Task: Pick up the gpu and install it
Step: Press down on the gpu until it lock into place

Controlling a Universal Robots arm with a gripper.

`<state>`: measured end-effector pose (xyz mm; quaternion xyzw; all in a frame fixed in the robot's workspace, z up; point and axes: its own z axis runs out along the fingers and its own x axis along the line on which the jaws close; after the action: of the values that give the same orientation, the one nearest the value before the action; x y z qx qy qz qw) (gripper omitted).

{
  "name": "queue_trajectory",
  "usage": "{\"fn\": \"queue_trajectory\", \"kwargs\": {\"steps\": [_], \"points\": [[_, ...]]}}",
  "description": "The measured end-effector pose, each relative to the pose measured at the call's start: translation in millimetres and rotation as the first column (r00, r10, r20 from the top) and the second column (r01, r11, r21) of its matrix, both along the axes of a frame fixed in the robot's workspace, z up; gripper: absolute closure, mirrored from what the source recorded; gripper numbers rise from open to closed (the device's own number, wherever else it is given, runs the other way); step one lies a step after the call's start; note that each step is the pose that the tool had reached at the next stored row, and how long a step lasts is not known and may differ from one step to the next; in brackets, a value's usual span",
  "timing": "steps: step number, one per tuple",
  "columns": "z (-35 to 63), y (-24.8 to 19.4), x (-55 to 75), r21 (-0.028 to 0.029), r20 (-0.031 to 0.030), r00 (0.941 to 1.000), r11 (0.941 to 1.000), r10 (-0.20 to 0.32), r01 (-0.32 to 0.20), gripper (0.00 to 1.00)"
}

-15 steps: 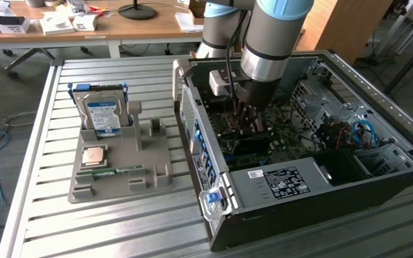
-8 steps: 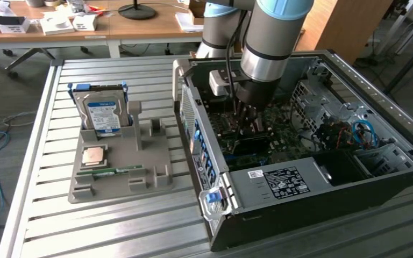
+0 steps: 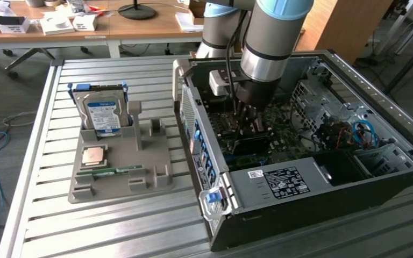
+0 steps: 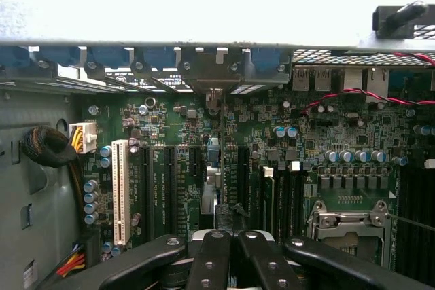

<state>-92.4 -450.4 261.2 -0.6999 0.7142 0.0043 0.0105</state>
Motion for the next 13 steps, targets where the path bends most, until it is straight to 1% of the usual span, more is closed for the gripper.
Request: {"fn": "queue_trajectory", "kwargs": {"steps": [5,8,13], "points": [[0.0,0.0,0.0,0.0001,0.0000,1.0000,1.0000,0.000,0.000,0.89],[1.0,0.2,0.0,0.0016,0.0007,1.0000,1.0000,0.000,0.000,0.89],[8.8,0.0,0.0,0.0003,0.0002,1.0000,1.0000,0.000,0.000,0.89]]}}
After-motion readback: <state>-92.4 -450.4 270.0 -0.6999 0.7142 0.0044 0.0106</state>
